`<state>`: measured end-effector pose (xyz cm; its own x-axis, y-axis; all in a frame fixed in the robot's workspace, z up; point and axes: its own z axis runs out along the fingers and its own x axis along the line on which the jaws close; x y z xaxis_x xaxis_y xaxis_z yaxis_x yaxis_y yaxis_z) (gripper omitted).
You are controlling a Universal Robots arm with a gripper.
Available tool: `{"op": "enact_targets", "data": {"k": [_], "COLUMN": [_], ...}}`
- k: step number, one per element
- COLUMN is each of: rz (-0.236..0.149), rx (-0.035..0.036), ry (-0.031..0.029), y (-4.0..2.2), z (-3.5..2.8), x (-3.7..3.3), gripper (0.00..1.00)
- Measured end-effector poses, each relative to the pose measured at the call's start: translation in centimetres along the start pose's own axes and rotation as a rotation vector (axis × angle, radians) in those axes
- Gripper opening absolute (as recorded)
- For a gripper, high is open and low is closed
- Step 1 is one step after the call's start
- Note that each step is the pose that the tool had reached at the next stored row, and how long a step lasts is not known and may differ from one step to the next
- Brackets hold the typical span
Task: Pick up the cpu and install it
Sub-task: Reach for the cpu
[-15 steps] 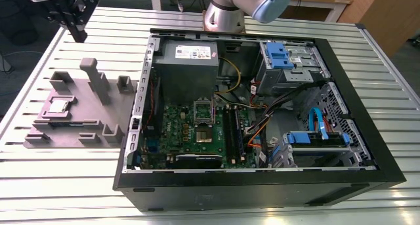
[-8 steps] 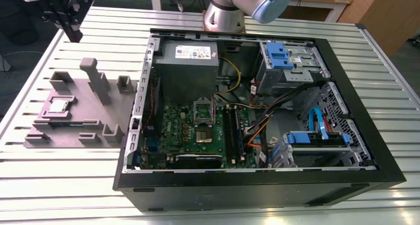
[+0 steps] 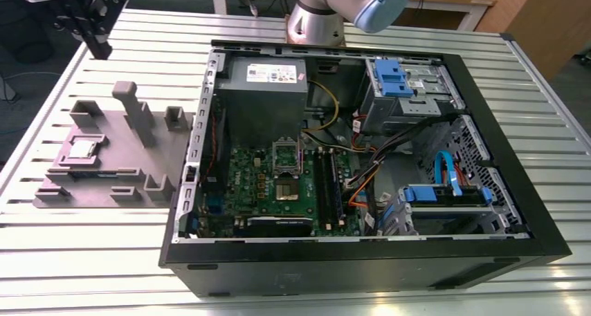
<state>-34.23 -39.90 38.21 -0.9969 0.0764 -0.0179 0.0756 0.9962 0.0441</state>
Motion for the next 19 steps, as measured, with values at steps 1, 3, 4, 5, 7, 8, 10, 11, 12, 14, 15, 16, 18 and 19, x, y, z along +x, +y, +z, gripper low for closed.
{"op": "enact_targets", "data": {"k": [1,3,4,5,7,8,10,11,12,14,15,16,18,19], "rz": [0.0,0.0,0.0,0.0,0.0,0.0,0.0,0.0,0.0,0.0,0.0,0.0,0.0,0.0], "rx": [0.0,0.0001,0.0001,0.0001,0.0001,0.0001,0.0001,0.0001,0.0001,0.0001,0.0001,0.0001,0.0001,0.0001], "ry": [0.0001,0.0006,0.0008,0.0008,0.001,0.001,0.001,0.001,0.001,0.0009,0.001,0.0009,0.001,0.001], "y": [0.0,0.0,-0.01,-0.01,-0.01,-0.02,-0.02,-0.02,-0.02,-0.03,-0.03,-0.03,-0.03,-0.03], "z": [0.01,0.0,0.0,0.01,0.01,0.01,0.01,0.01,0.01,0.02,0.01,0.02,0.02,0.03], "x": [0.04,0.08,0.11,0.14,0.2,0.22,0.28,0.29,0.29,0.32,0.34,0.35,0.37,0.39], "gripper": [0.11,0.11,0.11,0.11,0.11,0.11,0.11,0.11,0.11,0.11,0.11,0.11,0.11,0.11]}}
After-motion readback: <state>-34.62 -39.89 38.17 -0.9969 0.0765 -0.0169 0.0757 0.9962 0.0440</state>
